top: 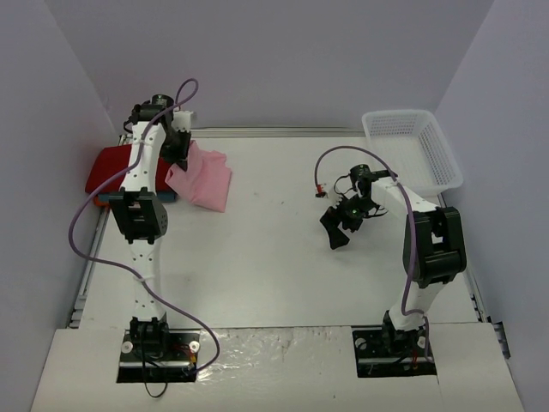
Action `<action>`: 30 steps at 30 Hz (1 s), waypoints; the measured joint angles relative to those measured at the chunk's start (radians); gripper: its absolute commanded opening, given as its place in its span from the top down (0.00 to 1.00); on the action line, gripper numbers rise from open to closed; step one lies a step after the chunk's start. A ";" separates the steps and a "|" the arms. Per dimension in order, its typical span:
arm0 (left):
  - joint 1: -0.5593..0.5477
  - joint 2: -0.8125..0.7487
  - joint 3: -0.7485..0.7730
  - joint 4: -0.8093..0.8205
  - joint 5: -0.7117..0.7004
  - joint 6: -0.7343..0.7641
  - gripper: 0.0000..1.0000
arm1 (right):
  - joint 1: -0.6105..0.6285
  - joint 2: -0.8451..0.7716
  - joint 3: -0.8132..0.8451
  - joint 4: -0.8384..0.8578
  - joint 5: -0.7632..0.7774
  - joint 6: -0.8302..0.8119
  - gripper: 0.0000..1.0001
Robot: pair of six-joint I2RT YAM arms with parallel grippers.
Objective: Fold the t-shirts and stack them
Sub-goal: Put the neatly folded tshirt into the corner of the board with the left arm
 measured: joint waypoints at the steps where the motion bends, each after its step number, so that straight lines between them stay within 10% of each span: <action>1: 0.001 -0.002 0.008 -0.003 -0.015 0.008 0.98 | 0.000 0.000 0.000 0.001 0.000 0.000 0.00; 30: 0.032 -0.239 0.069 0.021 -0.169 0.082 0.98 | 0.000 0.000 -0.019 0.009 0.002 0.002 0.00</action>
